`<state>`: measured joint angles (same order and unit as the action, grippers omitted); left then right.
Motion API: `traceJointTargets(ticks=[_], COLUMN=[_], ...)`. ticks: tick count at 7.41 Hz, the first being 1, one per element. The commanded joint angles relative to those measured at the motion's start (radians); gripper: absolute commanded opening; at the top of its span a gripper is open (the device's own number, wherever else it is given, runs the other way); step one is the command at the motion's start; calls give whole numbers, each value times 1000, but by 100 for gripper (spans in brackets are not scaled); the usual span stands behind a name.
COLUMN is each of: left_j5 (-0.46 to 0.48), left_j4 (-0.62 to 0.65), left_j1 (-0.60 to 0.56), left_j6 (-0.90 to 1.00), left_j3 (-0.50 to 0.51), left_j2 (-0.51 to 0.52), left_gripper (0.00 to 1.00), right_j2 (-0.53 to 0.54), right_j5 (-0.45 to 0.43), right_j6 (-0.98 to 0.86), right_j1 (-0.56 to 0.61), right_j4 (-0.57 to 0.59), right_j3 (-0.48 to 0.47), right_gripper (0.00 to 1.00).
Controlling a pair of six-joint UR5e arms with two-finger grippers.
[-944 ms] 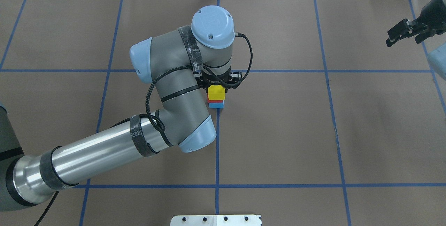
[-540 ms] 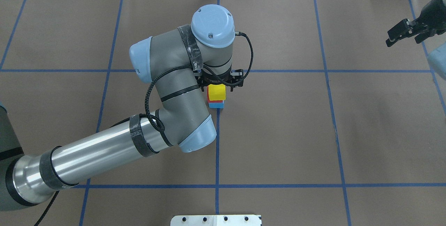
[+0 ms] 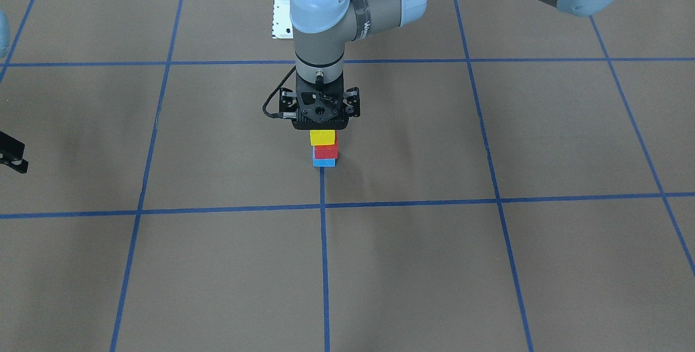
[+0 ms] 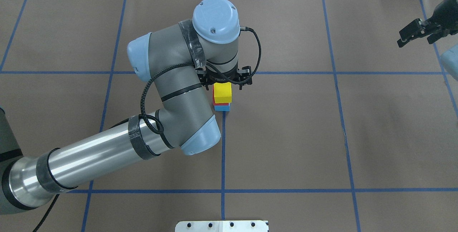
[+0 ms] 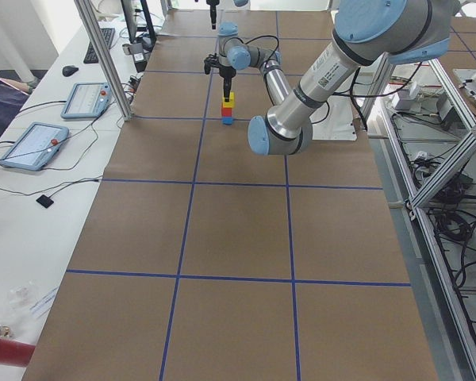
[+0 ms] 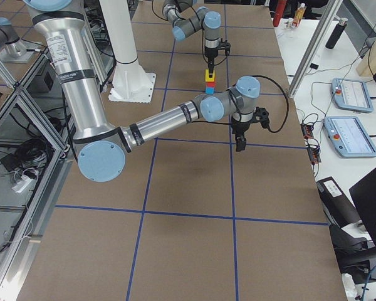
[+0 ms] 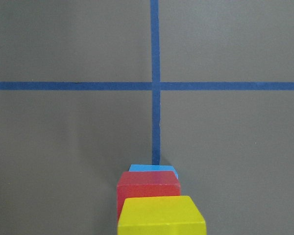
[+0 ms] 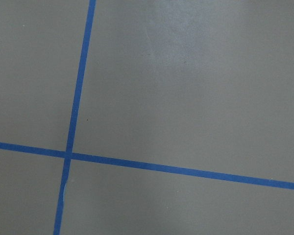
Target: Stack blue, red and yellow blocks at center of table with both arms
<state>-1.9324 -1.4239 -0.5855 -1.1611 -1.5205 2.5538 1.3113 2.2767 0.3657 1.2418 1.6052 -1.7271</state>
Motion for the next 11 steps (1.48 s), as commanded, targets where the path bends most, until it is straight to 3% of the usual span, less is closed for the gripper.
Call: traceJointTargets(ticks=[1,2,3,4,5,6,8,10,11], left_j5=[-61,-63,-63,-59,-80,-187,-240,-238,-238], left_j4=[208,338,361,297,126,26,13,11,-22], left_j1=[-83,-129,-173,-216,-359,-481,-711,-888,-899], left_j6=[68,184,307,457,548,693,1162,1325,1327], left_j3=[-198,-331,-501,-673,-714,-680,-603,-387,-310], left_j2=[-1,-59,-245,-512,-729,-885,-1054,-1051,-1046], left_gripper=[100,100,100,100,100,100,100,100,100], right_j2=[17,35,83,88,86,126,186,226,242], right_j5=[0,0,-6,-11,-43,-93,-100,16,58], right_j6=[-52,-115,-161,-151,-152,-152,-162,-221,-379], right_j1=[37,63,108,126,127,128,168,263,310], right_j4=[7,4,-2,-2,-4,-2,-40,-36,-33], right_j3=[1,7,6,6,14,18,24,32,59], right_gripper=[99,99,99,99,99,99,99,99,99])
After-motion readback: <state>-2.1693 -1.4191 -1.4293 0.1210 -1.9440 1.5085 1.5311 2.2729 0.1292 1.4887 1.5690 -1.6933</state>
